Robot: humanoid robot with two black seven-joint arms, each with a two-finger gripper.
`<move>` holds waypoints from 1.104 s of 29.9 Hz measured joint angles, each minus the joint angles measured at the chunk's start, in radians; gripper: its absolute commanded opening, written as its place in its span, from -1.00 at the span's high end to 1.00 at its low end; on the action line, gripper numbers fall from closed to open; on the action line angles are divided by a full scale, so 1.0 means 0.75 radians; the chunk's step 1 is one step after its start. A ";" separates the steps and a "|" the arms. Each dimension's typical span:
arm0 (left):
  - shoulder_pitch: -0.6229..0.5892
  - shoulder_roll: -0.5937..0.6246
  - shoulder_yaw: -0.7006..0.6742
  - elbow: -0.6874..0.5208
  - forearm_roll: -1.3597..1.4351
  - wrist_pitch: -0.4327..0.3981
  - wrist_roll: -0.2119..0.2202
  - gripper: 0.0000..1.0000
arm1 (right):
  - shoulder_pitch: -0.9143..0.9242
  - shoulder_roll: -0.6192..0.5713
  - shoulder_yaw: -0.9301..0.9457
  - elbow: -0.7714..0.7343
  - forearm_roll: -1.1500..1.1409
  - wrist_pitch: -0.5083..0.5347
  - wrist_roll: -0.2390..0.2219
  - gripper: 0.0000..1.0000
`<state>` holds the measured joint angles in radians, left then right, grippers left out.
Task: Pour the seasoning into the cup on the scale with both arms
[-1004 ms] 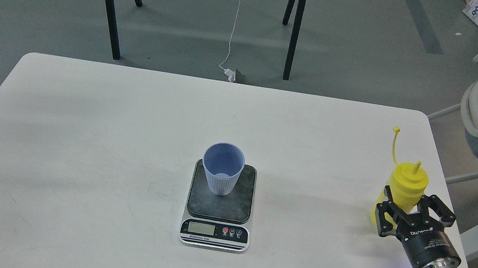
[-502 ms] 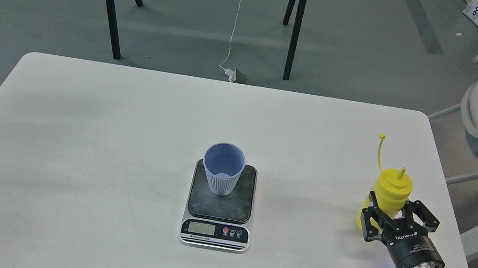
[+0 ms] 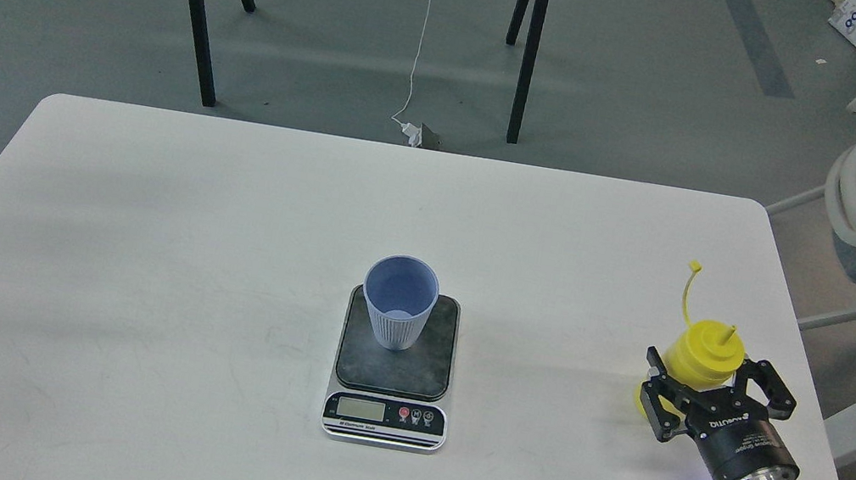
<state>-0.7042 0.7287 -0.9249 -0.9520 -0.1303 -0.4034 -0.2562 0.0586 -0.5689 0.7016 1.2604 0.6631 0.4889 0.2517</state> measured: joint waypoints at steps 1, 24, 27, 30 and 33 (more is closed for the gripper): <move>0.000 0.000 0.000 -0.001 0.000 0.000 0.000 -0.99 | -0.013 -0.003 0.000 0.002 -0.003 0.000 0.000 -0.89; 0.006 -0.019 0.007 -0.012 0.004 0.002 0.003 -0.99 | -0.086 -0.411 0.241 -0.213 -0.276 0.000 0.018 -0.97; 0.009 -0.041 0.010 -0.002 0.006 0.002 0.005 -0.99 | 0.037 -0.386 0.333 -0.354 -0.351 0.000 0.020 -0.97; 0.013 -0.066 0.012 0.006 0.008 0.002 0.006 -0.99 | 0.207 -0.345 0.352 -0.523 -0.435 0.000 0.020 -0.97; 0.029 -0.078 0.013 0.008 0.008 0.001 0.006 -0.99 | 0.401 -0.299 0.309 -0.667 -0.526 0.000 0.011 -0.97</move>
<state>-0.6828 0.6699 -0.9155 -0.9463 -0.1246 -0.4028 -0.2515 0.3591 -0.7930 0.9331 0.7602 0.2682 0.4886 0.2596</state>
